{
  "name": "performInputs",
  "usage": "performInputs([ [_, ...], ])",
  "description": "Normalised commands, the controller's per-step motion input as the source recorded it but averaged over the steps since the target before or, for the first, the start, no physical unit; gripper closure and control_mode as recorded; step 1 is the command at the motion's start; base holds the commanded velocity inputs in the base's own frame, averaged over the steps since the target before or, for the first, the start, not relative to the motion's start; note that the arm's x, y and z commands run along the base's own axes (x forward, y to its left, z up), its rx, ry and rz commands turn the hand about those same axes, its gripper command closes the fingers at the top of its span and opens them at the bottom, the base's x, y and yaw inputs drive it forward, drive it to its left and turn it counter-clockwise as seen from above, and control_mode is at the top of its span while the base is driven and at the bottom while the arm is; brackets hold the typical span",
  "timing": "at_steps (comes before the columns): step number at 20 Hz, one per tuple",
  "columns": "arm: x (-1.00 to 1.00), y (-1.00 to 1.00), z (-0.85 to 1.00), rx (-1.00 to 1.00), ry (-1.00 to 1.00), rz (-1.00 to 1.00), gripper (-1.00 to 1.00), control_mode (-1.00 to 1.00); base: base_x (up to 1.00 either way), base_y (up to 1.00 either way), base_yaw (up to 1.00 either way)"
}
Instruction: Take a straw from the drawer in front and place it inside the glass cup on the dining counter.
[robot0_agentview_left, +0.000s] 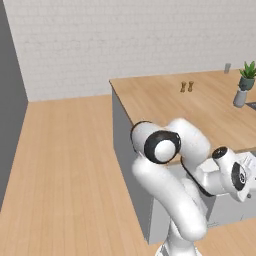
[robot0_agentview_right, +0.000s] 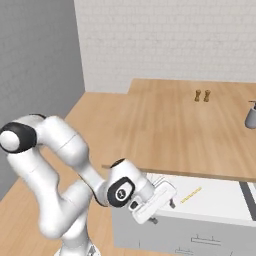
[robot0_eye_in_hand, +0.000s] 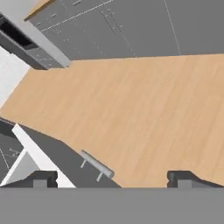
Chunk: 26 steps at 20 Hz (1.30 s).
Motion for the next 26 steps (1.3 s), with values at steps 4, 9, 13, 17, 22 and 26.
performInputs([
  [4,0.66,0.00,1.00,0.45,-0.20,-0.51,-1.00,-1.00,0.00,0.00,0.00],
  [9,0.69,-0.01,1.00,0.46,-0.12,-0.44,-1.00,-1.00,0.00,0.00,0.00],
  [13,0.41,-0.36,0.27,0.43,0.00,-0.24,-1.00,-1.00,0.00,0.00,0.00],
  [17,0.14,-0.31,-0.67,0.16,-0.08,-0.02,-1.00,-1.00,0.00,0.00,0.00],
  [22,0.33,0.11,-0.31,-0.04,-0.16,0.00,-1.00,-1.00,0.00,0.00,0.00],
  [26,0.31,0.08,-0.39,-0.13,-0.05,0.00,-1.00,-1.00,0.00,0.00,0.00],
])
